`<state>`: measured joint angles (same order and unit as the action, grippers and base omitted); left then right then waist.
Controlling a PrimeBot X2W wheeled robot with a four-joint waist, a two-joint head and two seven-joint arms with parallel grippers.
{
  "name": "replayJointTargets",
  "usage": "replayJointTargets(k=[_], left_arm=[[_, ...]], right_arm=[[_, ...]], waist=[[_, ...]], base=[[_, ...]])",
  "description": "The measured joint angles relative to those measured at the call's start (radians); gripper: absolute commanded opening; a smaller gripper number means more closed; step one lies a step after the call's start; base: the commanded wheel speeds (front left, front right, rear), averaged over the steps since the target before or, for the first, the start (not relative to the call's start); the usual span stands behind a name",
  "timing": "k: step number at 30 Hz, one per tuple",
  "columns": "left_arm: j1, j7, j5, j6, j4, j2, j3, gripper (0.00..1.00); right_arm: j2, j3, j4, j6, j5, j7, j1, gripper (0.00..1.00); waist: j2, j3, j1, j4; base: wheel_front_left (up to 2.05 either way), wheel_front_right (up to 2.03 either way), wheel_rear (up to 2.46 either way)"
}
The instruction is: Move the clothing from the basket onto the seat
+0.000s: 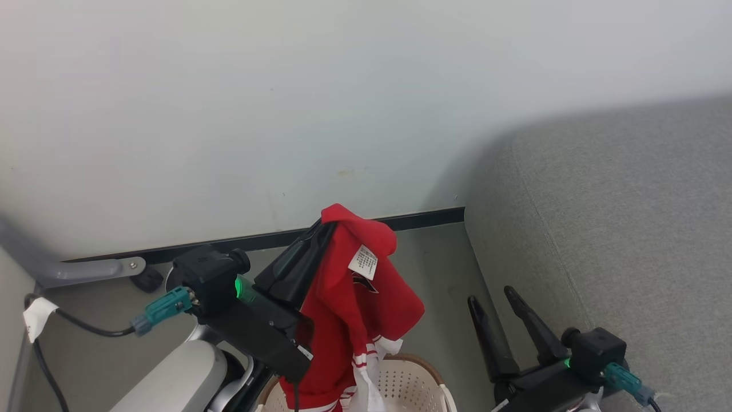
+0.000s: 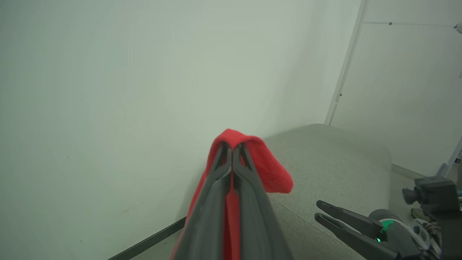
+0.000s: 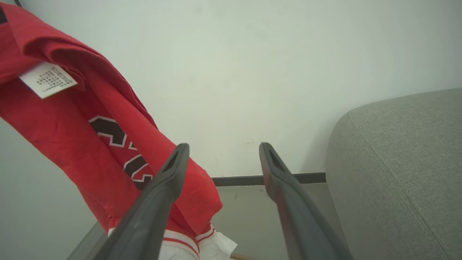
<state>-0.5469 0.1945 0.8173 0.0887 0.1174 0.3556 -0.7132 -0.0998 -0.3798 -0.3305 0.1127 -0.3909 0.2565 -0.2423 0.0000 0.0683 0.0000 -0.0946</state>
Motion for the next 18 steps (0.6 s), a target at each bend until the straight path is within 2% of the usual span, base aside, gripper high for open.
replayJointTargets(k=[8, 18], left_arm=[[-0.006, -0.032, 0.0, -0.001, -0.026, -0.012, -0.015, 0.0], [-0.01, -0.058, 0.008, -0.001, -0.064, -0.02, -0.036, 0.0]], right_arm=[[-0.03, -0.089, -0.049, 0.008, 0.049, -0.001, -0.084, 1.0], [-0.032, -0.228, -0.138, 0.011, 0.074, -0.027, -0.204, 1.0]], waist=[[0.0001, 0.003, 0.0, 0.019], [0.0, 0.001, 0.0, 0.055]], base=[[0.0, 0.0, 0.0], [0.0, 0.0, 0.0]])
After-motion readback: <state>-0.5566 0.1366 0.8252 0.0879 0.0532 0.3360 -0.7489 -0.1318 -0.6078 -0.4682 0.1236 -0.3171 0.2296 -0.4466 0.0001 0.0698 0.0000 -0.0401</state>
